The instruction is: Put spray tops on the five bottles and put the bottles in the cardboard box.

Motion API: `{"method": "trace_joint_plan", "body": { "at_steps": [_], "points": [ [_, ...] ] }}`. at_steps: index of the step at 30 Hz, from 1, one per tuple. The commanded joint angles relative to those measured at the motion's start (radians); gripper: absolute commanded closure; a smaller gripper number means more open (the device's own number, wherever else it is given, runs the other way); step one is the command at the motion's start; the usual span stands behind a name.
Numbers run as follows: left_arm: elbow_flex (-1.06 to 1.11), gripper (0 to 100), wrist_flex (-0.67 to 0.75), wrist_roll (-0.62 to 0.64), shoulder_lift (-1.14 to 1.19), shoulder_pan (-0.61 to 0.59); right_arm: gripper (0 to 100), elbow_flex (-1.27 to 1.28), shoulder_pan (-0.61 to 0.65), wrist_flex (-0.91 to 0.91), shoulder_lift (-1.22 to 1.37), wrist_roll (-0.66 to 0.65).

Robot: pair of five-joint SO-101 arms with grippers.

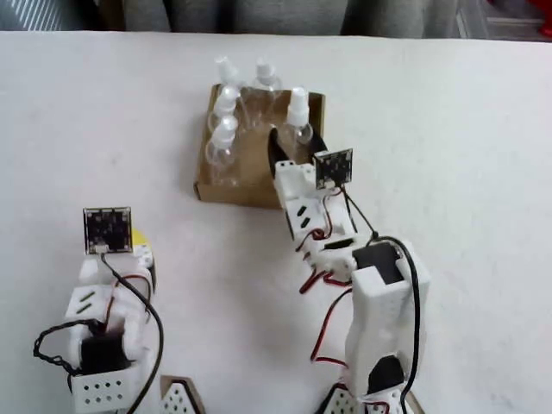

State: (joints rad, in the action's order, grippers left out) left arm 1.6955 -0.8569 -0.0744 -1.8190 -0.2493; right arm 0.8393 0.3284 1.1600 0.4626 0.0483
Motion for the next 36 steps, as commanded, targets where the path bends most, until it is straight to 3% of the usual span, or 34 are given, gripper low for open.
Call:
{"method": "trace_joint_plan", "body": {
  "at_steps": [1,23,30,36],
  "points": [
    [-0.003,98,-0.002,-0.006,-0.01,-0.012,98.1,-0.026,0.005,0.054,-0.013,-0.012],
    [-0.003,98,-0.002,-0.003,-0.01,-0.012,97.9,-0.046,0.019,0.012,0.008,-0.057],
    [-0.003,98,-0.002,-0.003,-0.01,-0.013,84.7,-0.049,0.03,0.012,0.024,-0.055],
    [-0.003,98,-0.002,-0.003,-0.01,-0.015,83.7,-0.048,0.03,0.012,0.022,-0.055]
  ]
}}
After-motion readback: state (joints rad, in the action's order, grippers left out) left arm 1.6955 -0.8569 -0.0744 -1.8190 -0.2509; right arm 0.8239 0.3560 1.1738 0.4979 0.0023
